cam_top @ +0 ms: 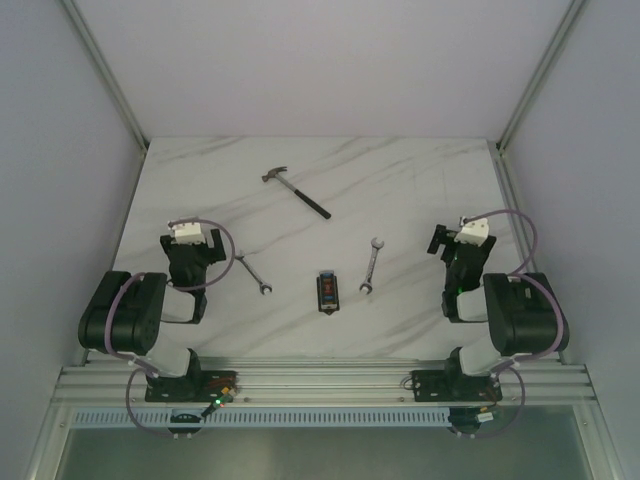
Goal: Snap on the fuse box
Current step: Reset both arms
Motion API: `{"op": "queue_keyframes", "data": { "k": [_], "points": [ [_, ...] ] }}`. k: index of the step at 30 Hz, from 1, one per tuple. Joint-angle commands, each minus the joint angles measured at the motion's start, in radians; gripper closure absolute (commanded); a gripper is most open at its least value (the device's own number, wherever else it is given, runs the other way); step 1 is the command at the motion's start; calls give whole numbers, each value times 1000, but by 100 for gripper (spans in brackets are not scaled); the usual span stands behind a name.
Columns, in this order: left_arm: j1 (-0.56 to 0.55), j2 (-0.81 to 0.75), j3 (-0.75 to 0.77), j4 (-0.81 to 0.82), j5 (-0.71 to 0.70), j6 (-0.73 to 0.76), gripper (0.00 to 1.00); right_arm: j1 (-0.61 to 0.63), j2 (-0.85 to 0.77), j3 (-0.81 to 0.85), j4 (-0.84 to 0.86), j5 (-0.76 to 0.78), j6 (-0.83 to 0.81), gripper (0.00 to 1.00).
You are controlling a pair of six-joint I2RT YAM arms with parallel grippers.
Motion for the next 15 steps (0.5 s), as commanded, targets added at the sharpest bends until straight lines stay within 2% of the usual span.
{"op": "queue_keyframes", "data": {
  "k": [1,15],
  "points": [
    [6,-1,16,61,31,22,0,-16,0,20,18,-103,11,0],
    [2,4,21,54,23,25,0,-16,-2,19,21,-101,9,0]
  ]
}}
